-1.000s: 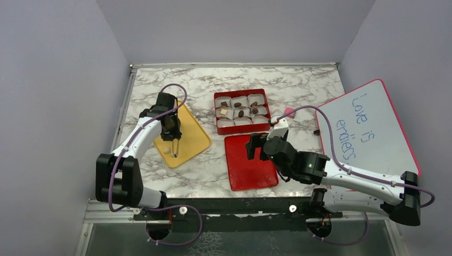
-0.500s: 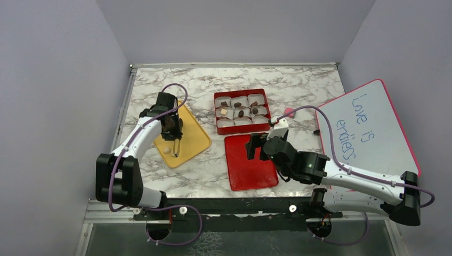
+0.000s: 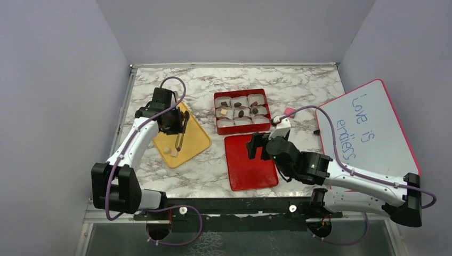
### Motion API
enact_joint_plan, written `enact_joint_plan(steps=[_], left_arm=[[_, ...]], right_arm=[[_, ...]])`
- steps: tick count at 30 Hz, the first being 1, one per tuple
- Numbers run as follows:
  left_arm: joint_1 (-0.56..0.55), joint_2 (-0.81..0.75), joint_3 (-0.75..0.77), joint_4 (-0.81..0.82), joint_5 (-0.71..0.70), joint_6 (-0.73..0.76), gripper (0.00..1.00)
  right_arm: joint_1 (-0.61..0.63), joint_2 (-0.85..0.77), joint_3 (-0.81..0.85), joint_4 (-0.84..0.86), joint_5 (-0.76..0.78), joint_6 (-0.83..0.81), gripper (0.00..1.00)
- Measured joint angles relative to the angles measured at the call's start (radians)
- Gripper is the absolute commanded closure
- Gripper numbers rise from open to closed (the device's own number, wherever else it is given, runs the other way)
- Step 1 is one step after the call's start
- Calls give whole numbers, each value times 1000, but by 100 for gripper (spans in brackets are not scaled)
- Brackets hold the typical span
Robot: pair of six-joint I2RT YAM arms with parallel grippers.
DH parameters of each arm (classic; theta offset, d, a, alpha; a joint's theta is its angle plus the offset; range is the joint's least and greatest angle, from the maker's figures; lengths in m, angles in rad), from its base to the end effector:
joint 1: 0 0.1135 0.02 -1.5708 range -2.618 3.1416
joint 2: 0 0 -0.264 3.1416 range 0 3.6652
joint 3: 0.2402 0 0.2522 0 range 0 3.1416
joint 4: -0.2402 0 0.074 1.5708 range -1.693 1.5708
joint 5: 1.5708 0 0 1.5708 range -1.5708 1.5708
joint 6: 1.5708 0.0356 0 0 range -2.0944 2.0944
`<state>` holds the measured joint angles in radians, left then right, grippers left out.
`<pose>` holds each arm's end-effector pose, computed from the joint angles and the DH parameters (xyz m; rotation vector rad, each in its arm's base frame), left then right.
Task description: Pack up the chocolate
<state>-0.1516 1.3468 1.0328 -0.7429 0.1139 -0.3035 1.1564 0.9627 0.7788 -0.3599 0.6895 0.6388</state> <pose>0.2630 -0.0443 0.2571 -0.1615 2.6453 -0.3043 0.1044 0.1811 0.2919 -0.1183 2.0032 0.4269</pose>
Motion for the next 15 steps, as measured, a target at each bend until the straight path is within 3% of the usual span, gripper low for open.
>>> enact_joint_plan(steps=[15], left_arm=[[-40, -34, 97, 13, 167, 10, 81]], right_arm=[[0, -9, 0, 0, 0, 0, 5]])
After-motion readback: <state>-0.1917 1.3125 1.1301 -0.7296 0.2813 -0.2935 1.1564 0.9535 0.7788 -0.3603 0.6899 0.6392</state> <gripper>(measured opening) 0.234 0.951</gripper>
